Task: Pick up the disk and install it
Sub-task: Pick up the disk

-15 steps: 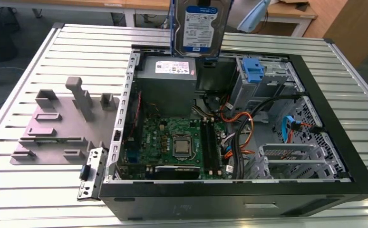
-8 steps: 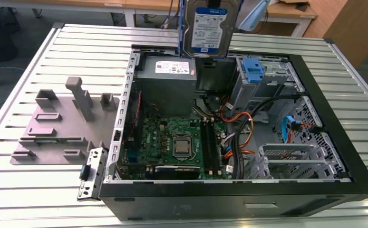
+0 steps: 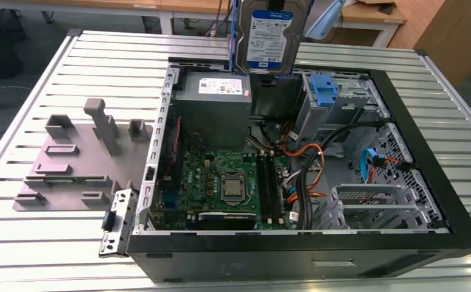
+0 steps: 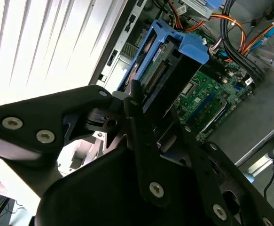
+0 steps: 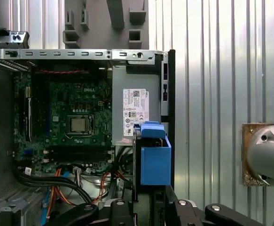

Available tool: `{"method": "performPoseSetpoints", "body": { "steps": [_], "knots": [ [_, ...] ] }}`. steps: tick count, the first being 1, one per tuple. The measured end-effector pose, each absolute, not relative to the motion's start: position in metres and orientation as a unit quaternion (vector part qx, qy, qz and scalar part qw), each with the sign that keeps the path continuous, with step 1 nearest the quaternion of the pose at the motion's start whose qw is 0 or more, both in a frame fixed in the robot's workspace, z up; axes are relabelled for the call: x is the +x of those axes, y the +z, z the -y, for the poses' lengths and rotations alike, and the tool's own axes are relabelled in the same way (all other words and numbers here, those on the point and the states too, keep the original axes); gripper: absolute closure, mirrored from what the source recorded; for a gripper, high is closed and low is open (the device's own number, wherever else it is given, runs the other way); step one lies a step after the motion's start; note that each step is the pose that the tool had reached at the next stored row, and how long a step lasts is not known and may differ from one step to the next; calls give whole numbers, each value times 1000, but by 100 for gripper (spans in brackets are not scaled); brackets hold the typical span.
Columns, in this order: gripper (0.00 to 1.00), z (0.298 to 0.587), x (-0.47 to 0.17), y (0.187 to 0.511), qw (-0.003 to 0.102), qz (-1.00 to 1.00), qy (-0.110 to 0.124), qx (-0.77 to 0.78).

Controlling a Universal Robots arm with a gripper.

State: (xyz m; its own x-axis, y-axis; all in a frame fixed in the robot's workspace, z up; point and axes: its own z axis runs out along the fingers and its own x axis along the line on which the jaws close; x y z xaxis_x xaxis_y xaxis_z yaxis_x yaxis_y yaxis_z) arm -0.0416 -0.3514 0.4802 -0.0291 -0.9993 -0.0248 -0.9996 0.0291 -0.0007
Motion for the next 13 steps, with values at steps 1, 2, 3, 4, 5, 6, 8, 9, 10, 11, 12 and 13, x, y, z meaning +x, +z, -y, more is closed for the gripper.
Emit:
{"method": "performPoseSetpoints", "body": {
  "steps": [1, 2, 3, 4, 5, 6, 8, 9, 10, 11, 12, 13],
  "knots": [
    [65, 352, -42, 480, 9, -717, 8, -697],
    [65, 353, -42, 480, 9, -717, 8, -697],
    [65, 354, -42, 480, 9, -717, 8, -696],
    [65, 355, -42, 480, 9, -718, 8, -696],
    [65, 356, -42, 480, 9, -718, 8, -696],
    [65, 358, -42, 480, 9, -718, 8, -696],
    [65, 360, -42, 480, 9, -718, 8, -696],
    [65, 361, -42, 480, 9, -718, 8, -696],
    [65, 362, -42, 480, 9, -718, 8, -696],
    [65, 364, -42, 480, 9, -718, 8, -695],
    [65, 365, -42, 480, 9, -719, 8, -695],
    [65, 367, -42, 480, 9, -719, 8, -695]
  ]
}}
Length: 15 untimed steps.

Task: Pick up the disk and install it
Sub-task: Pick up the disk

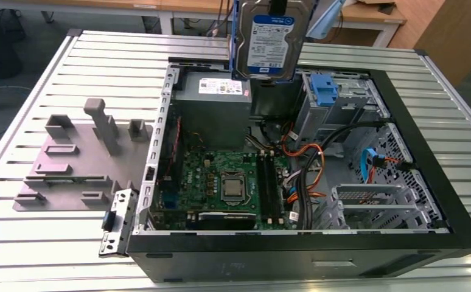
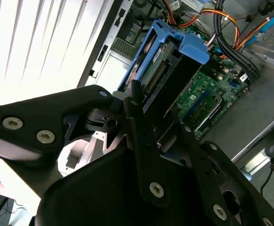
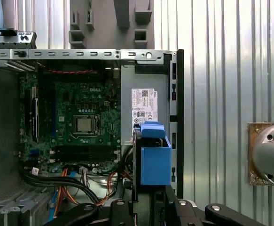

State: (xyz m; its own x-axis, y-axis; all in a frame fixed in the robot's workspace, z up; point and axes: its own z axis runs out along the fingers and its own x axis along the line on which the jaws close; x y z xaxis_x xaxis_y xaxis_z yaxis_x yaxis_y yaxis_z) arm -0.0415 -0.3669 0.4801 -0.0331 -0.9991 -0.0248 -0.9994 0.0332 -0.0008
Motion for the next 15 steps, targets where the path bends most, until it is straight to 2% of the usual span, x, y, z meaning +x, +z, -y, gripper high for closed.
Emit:
{"method": "performPoseSetpoints", "body": {
  "steps": [15],
  "knots": [
    [65, 388, -42, 480, 9, -720, 8, -694]
  ]
}}
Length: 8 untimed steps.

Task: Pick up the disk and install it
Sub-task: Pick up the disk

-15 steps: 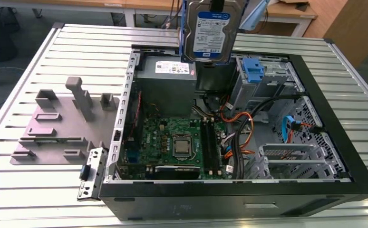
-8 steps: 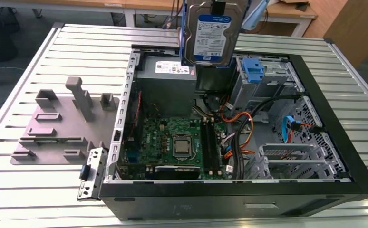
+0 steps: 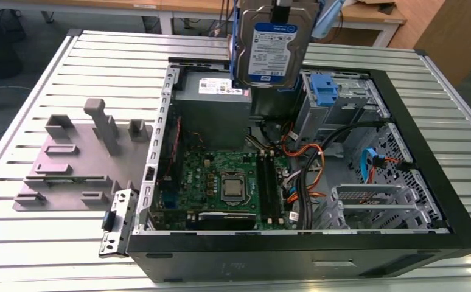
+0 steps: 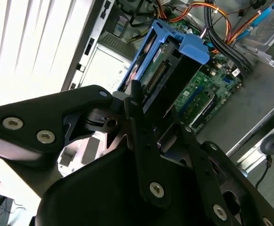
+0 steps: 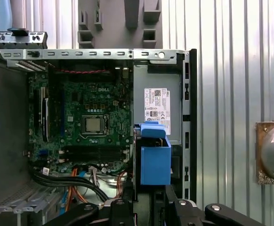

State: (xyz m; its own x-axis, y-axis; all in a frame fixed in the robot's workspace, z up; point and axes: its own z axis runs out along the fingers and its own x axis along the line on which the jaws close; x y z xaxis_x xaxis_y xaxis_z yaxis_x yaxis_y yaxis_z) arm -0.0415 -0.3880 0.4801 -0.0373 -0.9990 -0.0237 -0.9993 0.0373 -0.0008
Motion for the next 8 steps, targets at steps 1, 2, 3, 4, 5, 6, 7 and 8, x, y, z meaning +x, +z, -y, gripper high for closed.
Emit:
{"method": "performPoseSetpoints", "body": {
  "steps": [1, 2, 3, 4, 5, 6, 7, 8],
  "knots": [
    [65, 390, -42, 480, 9, -720, 8, -694],
    [65, 391, -42, 480, 9, -720, 8, -694],
    [65, 393, -42, 480, 9, -720, 8, -693],
    [65, 395, -42, 480, 9, -721, 8, -693],
    [65, 396, -42, 480, 9, -721, 8, -693],
    [65, 398, -42, 480, 9, -721, 8, -693],
    [65, 400, -42, 480, 9, -721, 8, -693],
    [65, 401, -42, 480, 9, -721, 8, -693]
  ]
}}
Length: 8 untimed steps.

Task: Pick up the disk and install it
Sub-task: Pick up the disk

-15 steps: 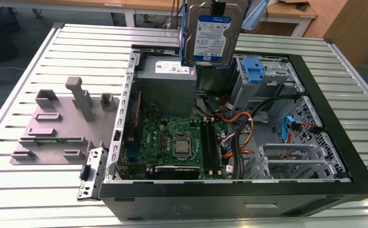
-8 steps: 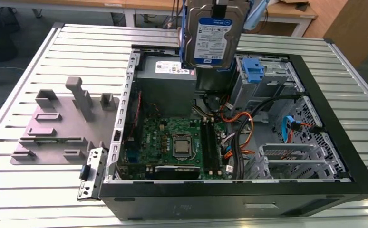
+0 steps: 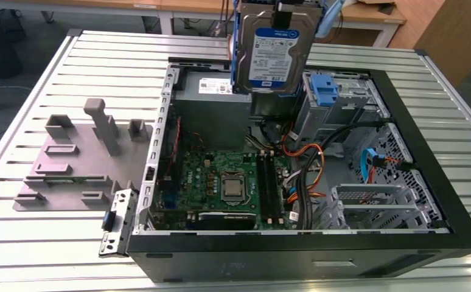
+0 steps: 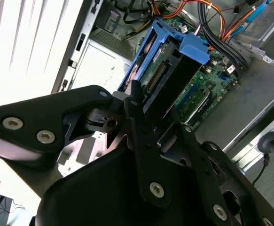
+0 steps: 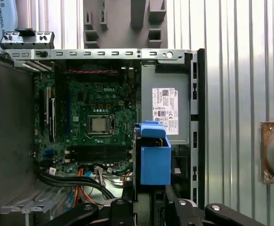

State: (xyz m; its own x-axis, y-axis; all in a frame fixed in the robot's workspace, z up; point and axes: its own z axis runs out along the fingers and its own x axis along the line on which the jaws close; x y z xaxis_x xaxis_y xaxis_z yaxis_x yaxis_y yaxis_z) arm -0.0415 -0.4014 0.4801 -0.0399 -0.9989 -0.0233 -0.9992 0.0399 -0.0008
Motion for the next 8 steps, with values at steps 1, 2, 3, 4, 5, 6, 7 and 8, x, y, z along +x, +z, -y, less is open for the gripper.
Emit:
{"method": "performPoseSetpoints", "body": {
  "steps": [1, 2, 3, 4, 5, 6, 7, 8],
  "knots": [
    [65, 403, -42, 480, 9, -721, 8, -693],
    [65, 405, -42, 480, 9, -721, 8, -693],
    [65, 407, -42, 480, 9, -721, 8, -692],
    [65, 408, -41, 480, 9, -722, 8, -692],
    [65, 410, -41, 480, 9, -722, 8, -692],
    [65, 412, -42, 480, 9, -722, 8, -692],
    [65, 414, -42, 480, 9, -722, 8, -692],
    [65, 416, -42, 480, 9, -722, 8, -692]
  ]
}}
